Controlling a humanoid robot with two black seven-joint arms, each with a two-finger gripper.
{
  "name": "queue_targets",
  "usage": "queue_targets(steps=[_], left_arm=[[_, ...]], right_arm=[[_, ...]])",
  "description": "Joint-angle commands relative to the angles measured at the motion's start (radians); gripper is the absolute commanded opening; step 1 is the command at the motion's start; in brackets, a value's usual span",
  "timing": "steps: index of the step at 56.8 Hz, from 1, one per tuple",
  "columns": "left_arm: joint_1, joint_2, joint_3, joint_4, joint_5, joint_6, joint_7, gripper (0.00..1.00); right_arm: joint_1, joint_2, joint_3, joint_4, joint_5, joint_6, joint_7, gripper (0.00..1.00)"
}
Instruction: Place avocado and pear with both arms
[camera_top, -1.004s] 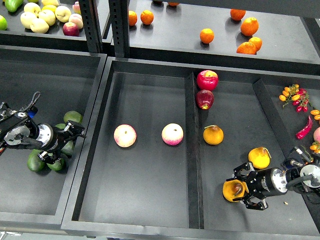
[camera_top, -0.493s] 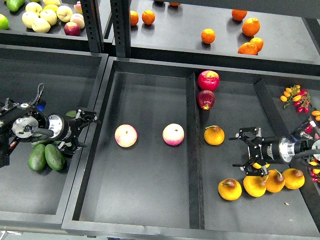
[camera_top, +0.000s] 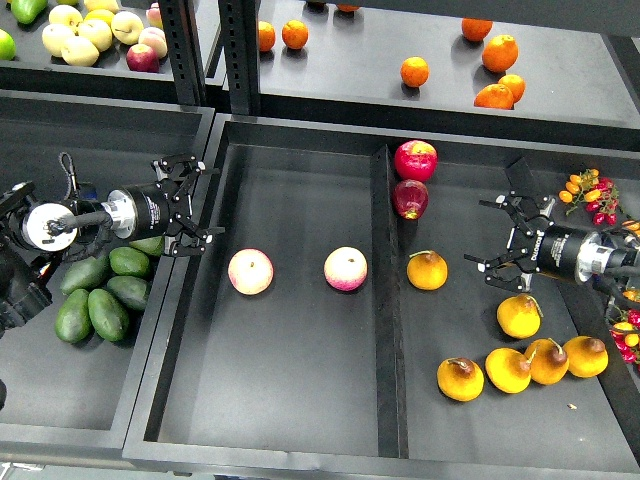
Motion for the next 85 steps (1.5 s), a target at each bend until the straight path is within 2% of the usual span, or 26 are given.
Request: queue_targets(steps=[1,5,8,9,13,16,19,23,34,39,47,50,56,65,85], left_arm=[[0.013,-0.025,-0.096,0.0,-0.05,0.0,0.0,0.99],[0.016,-0.05,-0.147,0.002,-0.089,0.0,0.0,1.0],[0.03,-0.079,-0.196,0.0,-0.135,0.0,0.0,0.99],[0.031,-0.082,-0.202,-0.001,-0.142,0.0,0.0,1.0],[0.053,-0.117,-0.268,-0.006,-0.171,0.0,-0.004,1.0],[0.074,-0.117,-0.314,-0.006,-0.171,0.0,-0.064,1.0],[0.091,-0.117,-0.338,-0.003,-0.169,0.0,-0.113,1.0],[0.117,-0.117,-0.358,-0.004,-0.171,0.0,-0.168,1.0],[0.182,-0.117,-0.427,-0.033,-0.171,0.0,-0.259,1.0],[0.208,-0.117,-0.438,-0.066,-0.171,0.0,-0.3,1.0],[0.252,-0.117,-0.45,-0.153,-0.171,0.0,-0.309,1.0],[0.29,-0.117,-0.446,-0.217,-0.172,0.0,-0.321,1.0],[0.329,-0.117,-0.441,-0.268,-0.172,0.0,-0.346,1.0],[0.392,-0.117,-0.44,-0.317,-0.172,0.0,-0.364,1.0],[0.541,-0.117,-0.427,-0.477,-0.172,0.008,-0.366,1.0]], right_arm=[[-0.013,0.104,0.174,-0.033,0.0,0.0,0.0,0.99],[-0.011,0.2,0.28,-0.085,-0.002,0.0,0.0,0.99],[-0.01,0.274,0.363,-0.112,-0.002,0.0,0.099,0.99],[-0.01,0.282,0.372,-0.114,-0.002,0.0,0.113,0.99],[-0.014,0.34,0.429,-0.117,-0.008,0.0,0.22,0.99],[-0.031,0.382,0.47,-0.119,-0.009,0.0,0.286,0.99],[-0.043,0.382,0.521,-0.117,-0.009,0.0,0.308,0.99],[-0.045,0.382,0.591,-0.116,-0.011,0.0,0.322,0.99],[-0.057,0.382,0.69,-0.119,-0.011,0.0,0.326,0.99],[-0.06,0.382,0.697,-0.114,-0.011,0.0,0.355,0.99],[-0.059,0.382,0.697,-0.112,-0.011,0.0,0.441,0.99],[-0.06,0.382,0.697,-0.108,-0.031,0.0,0.461,0.99],[-0.086,0.382,0.697,-0.076,-0.086,0.0,0.483,0.99],[-0.165,0.382,0.696,0.016,-0.114,-0.001,0.486,0.99],[-0.258,0.382,0.691,0.11,-0.166,-0.013,0.486,0.99]])
